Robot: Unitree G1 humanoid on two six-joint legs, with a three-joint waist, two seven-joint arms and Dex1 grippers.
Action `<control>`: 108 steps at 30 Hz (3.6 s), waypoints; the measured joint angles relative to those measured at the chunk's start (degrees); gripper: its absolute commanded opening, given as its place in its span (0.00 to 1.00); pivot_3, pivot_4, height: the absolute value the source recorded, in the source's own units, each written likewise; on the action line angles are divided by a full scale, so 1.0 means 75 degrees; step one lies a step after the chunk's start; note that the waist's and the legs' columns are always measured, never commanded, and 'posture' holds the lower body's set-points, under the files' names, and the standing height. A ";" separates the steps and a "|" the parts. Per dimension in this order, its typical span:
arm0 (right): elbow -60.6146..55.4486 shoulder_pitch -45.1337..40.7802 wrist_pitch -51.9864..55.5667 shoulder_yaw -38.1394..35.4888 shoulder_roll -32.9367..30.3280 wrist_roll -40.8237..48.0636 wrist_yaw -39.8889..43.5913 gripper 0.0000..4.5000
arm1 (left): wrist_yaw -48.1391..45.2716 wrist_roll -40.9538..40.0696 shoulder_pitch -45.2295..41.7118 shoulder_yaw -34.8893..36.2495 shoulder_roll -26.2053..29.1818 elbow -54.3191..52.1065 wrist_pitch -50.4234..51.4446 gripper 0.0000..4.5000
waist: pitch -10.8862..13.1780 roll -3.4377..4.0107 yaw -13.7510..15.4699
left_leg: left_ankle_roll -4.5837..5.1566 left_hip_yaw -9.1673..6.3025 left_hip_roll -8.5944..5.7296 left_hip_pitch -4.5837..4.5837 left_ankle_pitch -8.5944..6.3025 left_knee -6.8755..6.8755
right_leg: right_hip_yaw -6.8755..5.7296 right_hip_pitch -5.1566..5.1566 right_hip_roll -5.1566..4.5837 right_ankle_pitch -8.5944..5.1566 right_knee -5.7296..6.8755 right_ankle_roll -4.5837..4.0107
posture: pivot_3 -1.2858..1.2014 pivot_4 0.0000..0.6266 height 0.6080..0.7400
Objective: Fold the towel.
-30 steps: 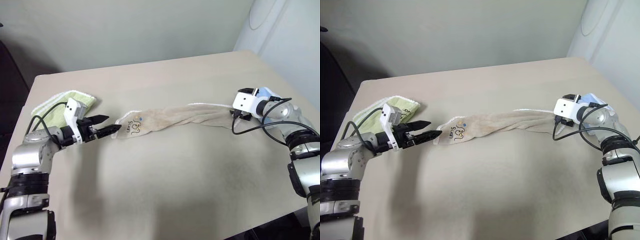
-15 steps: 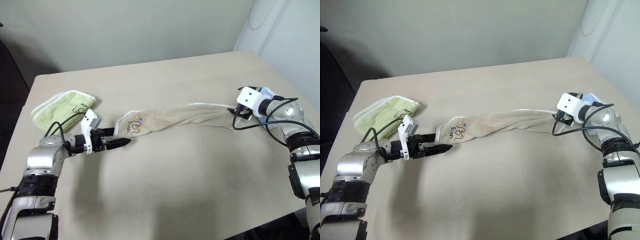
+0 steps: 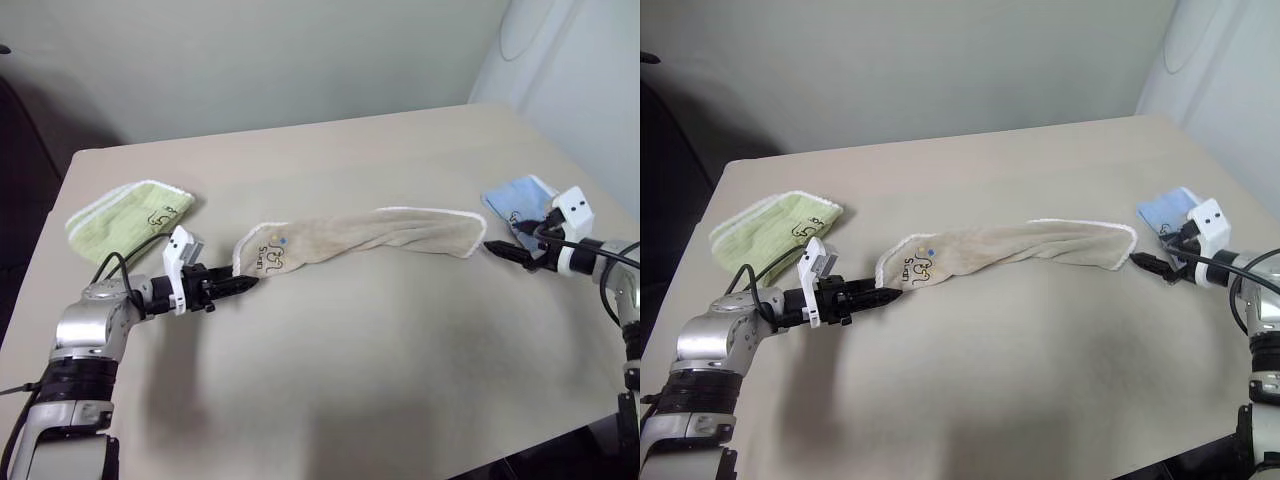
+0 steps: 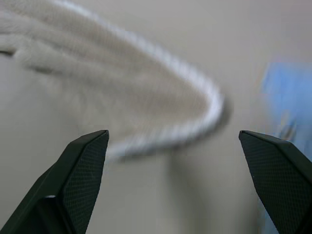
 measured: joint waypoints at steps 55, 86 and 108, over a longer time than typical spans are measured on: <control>0.2706 -0.1417 0.0353 -0.0175 0.0867 0.0519 -0.0142 0.00 | -0.0395 -0.0583 0.0942 0.0697 0.0777 -0.0319 0.0131 0.33 | 0.0000 0.0001 -0.0010 | 0.0080 -0.0014 0.0007 0.0043 -0.0049 -0.0009 | -0.0003 0.0023 0.0018 -0.0018 0.0018 -0.0029 | 0.52 0.24 1.00; 0.2152 -0.0956 0.0344 -0.0209 0.1241 0.0460 -0.0388 0.00 | -0.0669 0.0369 -0.0678 -0.0334 -0.0129 0.1179 -0.0414 0.09 | 0.0000 0.0001 -0.0002 | 0.0077 -0.0015 0.0007 0.0042 -0.0047 -0.0001 | -0.0003 0.0026 0.0017 -0.0009 0.0012 -0.0013 | 0.52 0.24 1.00; 0.3990 -0.2102 -0.0649 -0.0024 0.1037 -0.0212 -0.0334 0.05 | -0.1063 -0.0098 0.1866 0.0207 0.0801 -0.1044 -0.0279 0.05 | 0.0000 0.0002 -0.0027 | 0.0078 -0.0015 0.0014 0.0043 -0.0056 -0.0011 | -0.0003 0.0020 0.0020 -0.0018 0.0018 -0.0028 | 0.52 0.24 1.00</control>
